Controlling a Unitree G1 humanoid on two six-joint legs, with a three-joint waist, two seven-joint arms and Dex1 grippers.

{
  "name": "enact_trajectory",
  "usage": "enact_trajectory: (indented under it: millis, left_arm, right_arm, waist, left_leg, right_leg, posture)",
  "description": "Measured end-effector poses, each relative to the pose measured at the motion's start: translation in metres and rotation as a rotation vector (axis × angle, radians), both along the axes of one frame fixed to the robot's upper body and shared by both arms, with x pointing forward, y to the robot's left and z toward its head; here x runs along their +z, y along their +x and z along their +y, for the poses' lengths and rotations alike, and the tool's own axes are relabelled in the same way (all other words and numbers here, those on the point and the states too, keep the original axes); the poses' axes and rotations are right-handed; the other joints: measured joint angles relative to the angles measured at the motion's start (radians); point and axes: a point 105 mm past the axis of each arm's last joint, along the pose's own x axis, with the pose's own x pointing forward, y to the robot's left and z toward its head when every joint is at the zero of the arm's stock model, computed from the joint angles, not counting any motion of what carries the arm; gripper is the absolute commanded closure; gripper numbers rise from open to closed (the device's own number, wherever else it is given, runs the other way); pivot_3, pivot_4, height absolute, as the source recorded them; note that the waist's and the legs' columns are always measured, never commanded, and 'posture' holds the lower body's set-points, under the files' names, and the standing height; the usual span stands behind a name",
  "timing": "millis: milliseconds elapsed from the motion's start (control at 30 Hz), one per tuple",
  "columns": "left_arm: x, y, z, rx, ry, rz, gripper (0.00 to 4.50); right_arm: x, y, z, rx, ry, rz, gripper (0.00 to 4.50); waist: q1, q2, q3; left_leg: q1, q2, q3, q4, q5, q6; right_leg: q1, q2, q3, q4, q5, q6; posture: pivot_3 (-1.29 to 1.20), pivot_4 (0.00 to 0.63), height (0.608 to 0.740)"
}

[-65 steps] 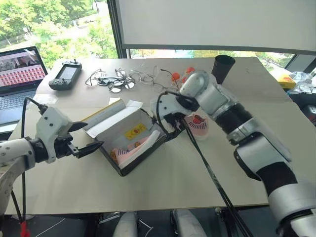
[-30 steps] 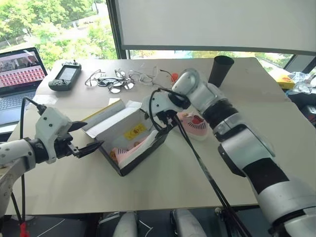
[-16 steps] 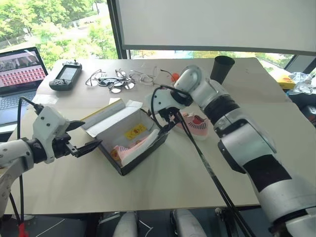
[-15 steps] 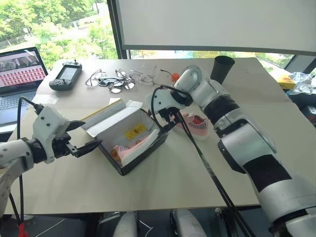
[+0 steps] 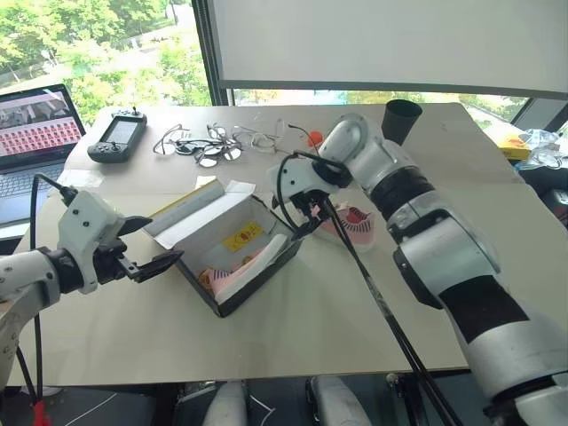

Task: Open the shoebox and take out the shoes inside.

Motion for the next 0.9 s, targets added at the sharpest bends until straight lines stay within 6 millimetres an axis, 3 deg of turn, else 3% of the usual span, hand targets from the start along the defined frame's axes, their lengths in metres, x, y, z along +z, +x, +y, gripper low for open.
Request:
enact_trajectory:
  millis: [433, 600, 800, 900]
  left_arm:
    - [0.0, 0.0, 0.0, 0.001, 0.0, -0.001, 0.0]
    - [-0.001, -0.001, 0.001, 0.003, 0.002, 0.005, 0.0]
    - [-0.001, -0.001, 0.001, 0.008, 0.003, 0.003, 0.0]
    - [-0.001, -0.001, 0.001, 0.012, 0.003, 0.0, 0.0]
  right_arm:
    - [-0.015, -0.013, 0.022, 0.095, 0.01, 0.012, 0.03]
    - [-0.018, -0.019, 0.028, 0.132, 0.01, 0.015, 1.35]
    - [-0.024, -0.022, 0.029, 0.148, 0.012, 0.023, 3.56]
    - [-0.027, -0.024, 0.031, 0.167, 0.016, 0.017, 4.28]
  waist:
    - [0.001, 0.0, 0.0]
    - [-0.002, 0.0, 0.0]
    - [-0.003, 0.0, 0.0]
    - [-0.002, 0.0, 0.0]
  left_leg:
    - [0.0, 0.0, 0.0, 0.0, 0.0, 0.0]
    - [0.0, 0.0, 0.0, 0.0, 0.0, 0.0]
    - [0.0, 0.0, 0.0, 0.0, 0.0, 0.0]
    - [0.0, 0.0, 0.0, 0.0, 0.0, 0.0]
  right_leg:
    - [0.0, 0.0, 0.0, 0.0, 0.0, 0.0]
    - [0.0, 0.0, 0.0, 0.0, 0.0, 0.0]
    - [0.0, 0.0, 0.0, 0.0, 0.0, 0.0]
    - [0.0, 0.0, 0.0, 0.0, 0.0, 0.0]
  posture:
    - [0.0, 0.15, 0.724]
    - [0.0, 0.15, 0.724]
    - [0.0, 0.15, 0.724]
    - [0.0, 0.15, 0.724]
